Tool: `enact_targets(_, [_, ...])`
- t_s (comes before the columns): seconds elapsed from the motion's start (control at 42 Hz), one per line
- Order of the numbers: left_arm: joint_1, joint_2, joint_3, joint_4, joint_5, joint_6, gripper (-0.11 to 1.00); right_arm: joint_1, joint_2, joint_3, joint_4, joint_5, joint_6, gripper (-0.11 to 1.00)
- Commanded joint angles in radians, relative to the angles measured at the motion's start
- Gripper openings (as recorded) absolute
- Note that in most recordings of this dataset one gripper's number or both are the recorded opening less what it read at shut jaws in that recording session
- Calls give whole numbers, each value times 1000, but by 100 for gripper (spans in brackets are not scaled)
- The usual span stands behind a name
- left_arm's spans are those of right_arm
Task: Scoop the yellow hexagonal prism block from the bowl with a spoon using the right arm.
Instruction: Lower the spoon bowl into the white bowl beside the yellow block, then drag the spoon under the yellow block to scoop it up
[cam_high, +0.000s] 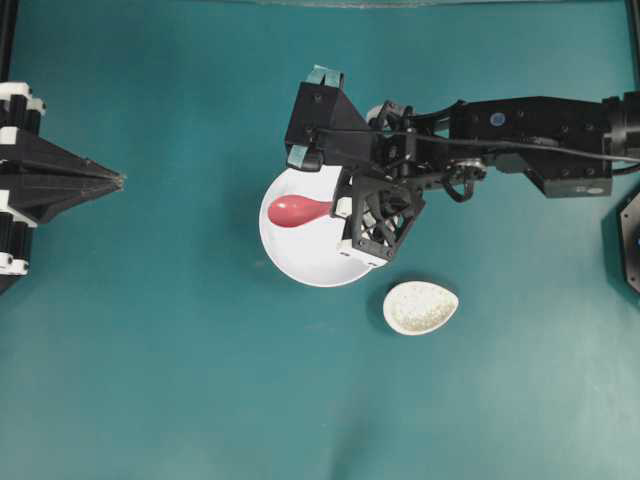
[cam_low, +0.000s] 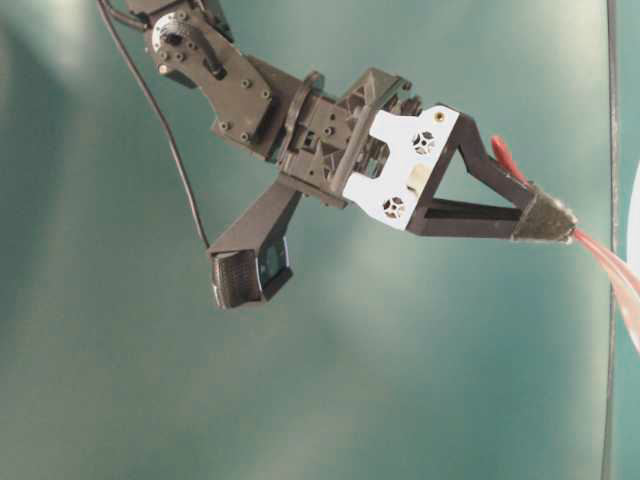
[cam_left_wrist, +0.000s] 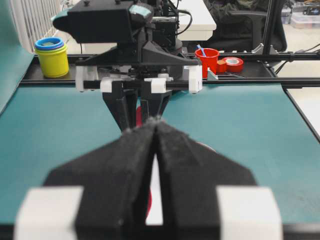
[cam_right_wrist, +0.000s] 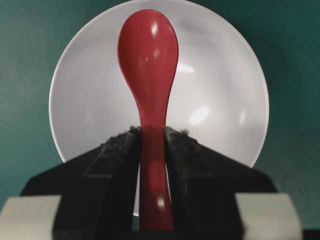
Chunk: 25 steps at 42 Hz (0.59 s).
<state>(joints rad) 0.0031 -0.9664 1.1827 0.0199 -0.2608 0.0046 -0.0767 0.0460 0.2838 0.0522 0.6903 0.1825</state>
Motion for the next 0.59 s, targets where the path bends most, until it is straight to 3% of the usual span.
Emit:
enact_targets(0.0, [0,9,-15,3,-5,0,0,0,-37,-23,0,-3,2,21])
enact_targets(0.262, [0,9,-15,3,6,0,0,0,-75,-25,14,101,17,21])
enact_targets(0.571, [2,8,-17,2,6,0,0,0,-84,-43,25,388,178,21])
